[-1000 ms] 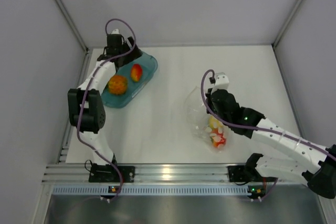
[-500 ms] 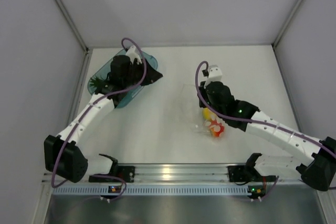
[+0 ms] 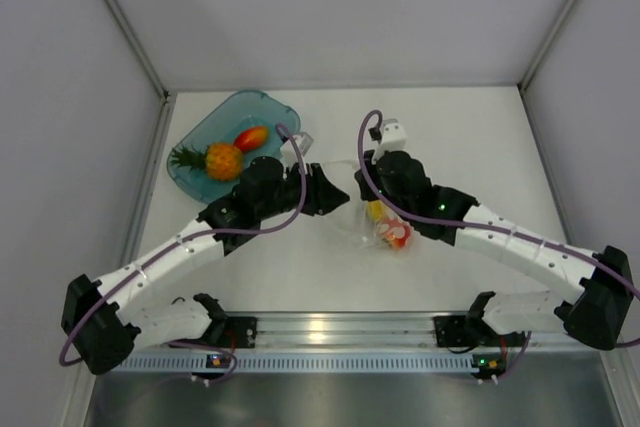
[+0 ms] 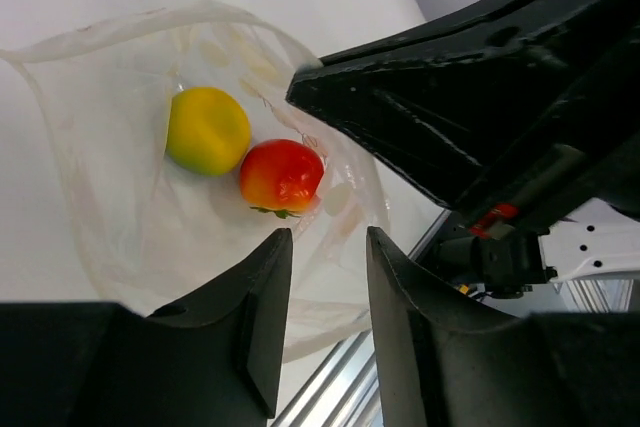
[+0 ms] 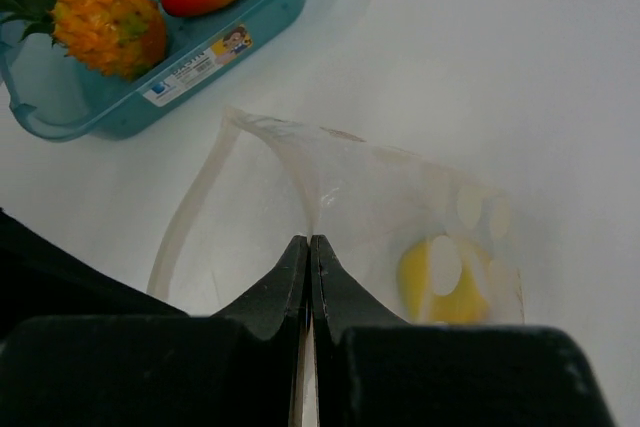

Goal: Open the zip-top bag and remove the fake food

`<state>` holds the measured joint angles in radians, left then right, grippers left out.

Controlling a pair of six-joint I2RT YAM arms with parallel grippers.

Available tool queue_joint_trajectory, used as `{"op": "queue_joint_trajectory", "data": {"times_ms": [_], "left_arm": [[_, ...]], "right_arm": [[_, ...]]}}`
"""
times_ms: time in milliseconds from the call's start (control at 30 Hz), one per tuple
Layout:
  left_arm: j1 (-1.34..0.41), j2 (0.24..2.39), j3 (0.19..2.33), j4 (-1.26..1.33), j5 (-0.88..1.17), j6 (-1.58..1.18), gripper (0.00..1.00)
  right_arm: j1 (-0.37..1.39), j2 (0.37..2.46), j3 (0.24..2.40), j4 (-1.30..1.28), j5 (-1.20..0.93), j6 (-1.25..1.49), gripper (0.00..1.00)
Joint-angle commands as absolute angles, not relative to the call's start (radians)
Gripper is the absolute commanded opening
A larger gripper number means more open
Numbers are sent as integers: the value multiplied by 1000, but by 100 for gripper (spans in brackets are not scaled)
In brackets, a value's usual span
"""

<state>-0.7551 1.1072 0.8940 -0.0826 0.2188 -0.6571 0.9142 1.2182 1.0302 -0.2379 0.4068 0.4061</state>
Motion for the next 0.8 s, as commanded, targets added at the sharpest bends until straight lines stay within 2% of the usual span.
{"op": "queue_joint_trajectory", "data": {"times_ms": [0,267,467,767], "left_arm": [[-778,1118,853,43,155,-681,40],[-819,1224,822,176,210,-658,35],[-842,1259,761,278,307,-577,24],[-844,1312,678,324,569,-411,26]], "right_arm": [[940,1210,1088,-160,403,437,0],[962,1178,1071,-127,403,476,0],[960,1170,1085,-153,422,476,0],[956,1124,1066,-163,433,460,0]]}}
